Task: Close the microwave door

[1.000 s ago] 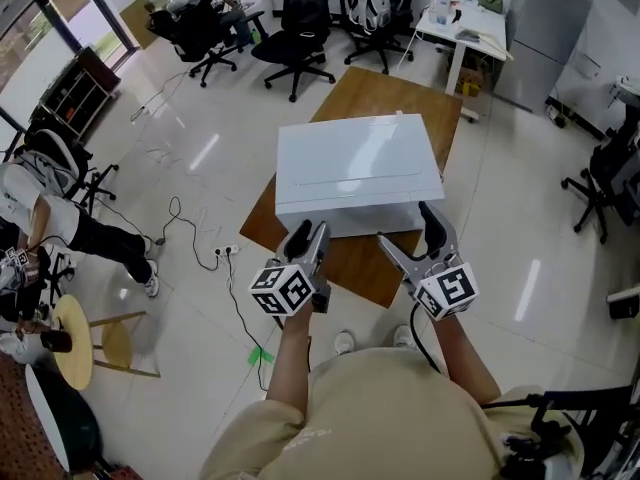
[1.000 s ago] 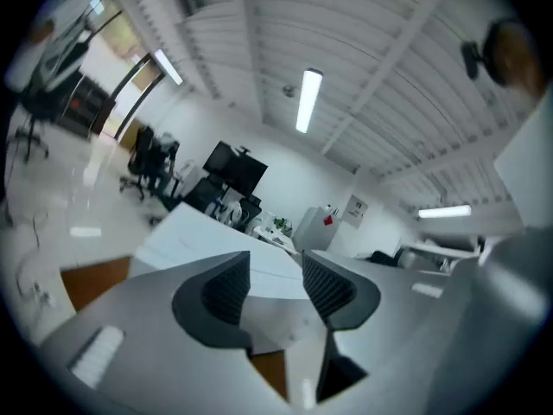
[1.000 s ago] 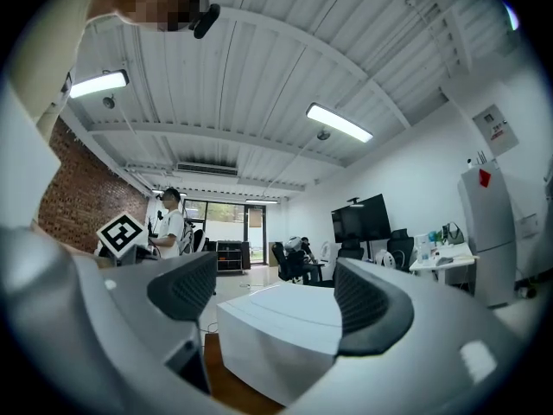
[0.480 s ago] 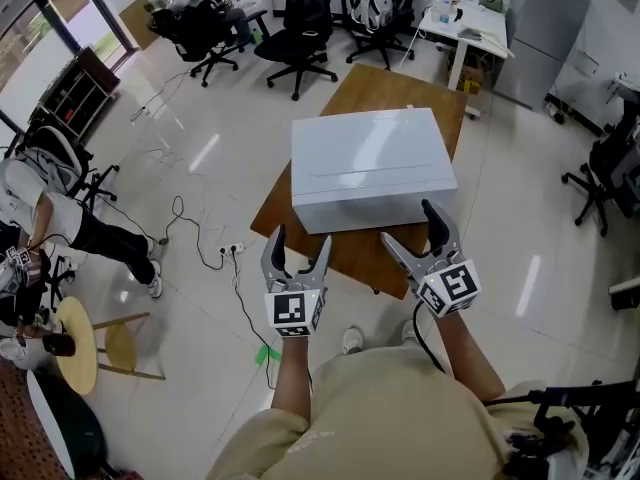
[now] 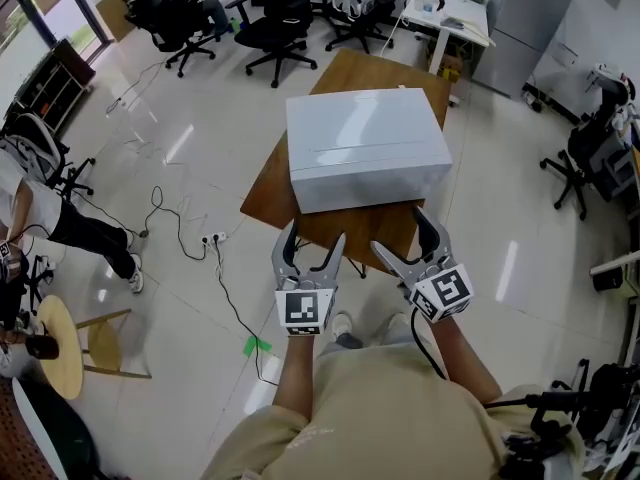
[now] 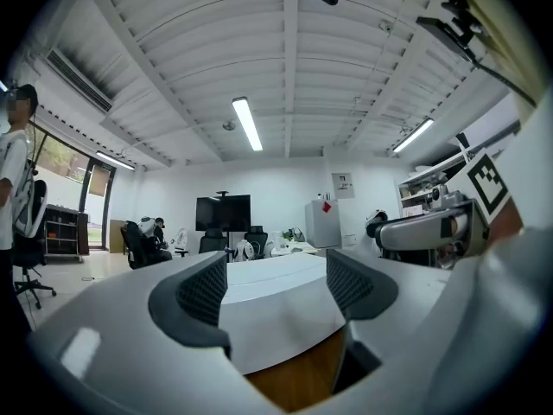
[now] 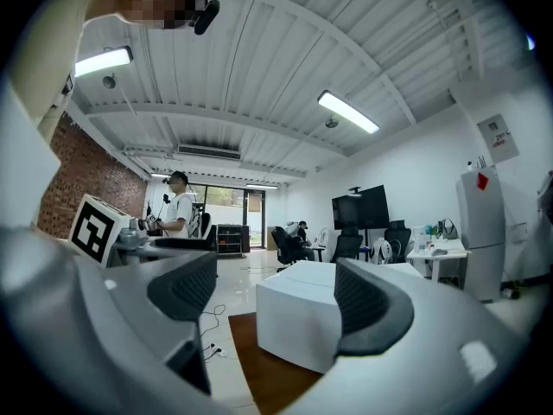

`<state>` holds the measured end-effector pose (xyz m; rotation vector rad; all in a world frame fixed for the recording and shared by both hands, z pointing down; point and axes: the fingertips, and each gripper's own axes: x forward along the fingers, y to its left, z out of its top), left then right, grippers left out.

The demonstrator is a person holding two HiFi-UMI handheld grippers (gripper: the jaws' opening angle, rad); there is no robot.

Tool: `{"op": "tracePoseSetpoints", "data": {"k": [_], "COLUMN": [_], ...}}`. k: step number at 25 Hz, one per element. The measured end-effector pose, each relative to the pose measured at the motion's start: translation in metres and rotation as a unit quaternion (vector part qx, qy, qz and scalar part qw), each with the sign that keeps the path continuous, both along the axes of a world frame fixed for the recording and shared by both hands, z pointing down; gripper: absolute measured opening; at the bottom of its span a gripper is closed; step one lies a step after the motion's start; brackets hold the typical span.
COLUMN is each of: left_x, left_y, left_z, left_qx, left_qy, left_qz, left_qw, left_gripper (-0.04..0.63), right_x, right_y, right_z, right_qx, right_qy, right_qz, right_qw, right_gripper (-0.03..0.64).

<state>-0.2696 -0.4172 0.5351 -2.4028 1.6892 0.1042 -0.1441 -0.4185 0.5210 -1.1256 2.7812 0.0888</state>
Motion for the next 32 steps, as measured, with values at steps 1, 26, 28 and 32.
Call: {"op": "tracePoseSetpoints", "data": {"k": [1,26,28,32], "left_x": [0.0,0.193,0.195,0.2], "left_y": [0.01,0.331,0.348,0.363], "left_z": [0.003,0.025,0.024,-0.001], "left_qx": [0.002,-0.024,-0.017,0.001], "left_qy": [0.003,-0.023,-0.018,-0.021], "left_qz": [-0.003,-0.047,-0.048,-0.047], "left_qw": [1.0,0.9984,0.9986,0.9987], "left_gripper": [0.348,0.347,0.347,0.347], "right_x": [0.0,0.261,0.262,0.266], "right_y": [0.011,0.287,0.309,0.328], "right_z": [0.004,0.08,0.066,0.043], "right_qx": [0.0,-0.059,-0.038,-0.022], "right_qy": [0.003,-0.078,-0.083,-0.088], "right_qz": [-0.003,0.034,0.03,0.033], "right_qw": [1.0,0.995,0.995,0.995], "right_gripper": [0.416,0.416,0.415,0.413]}}
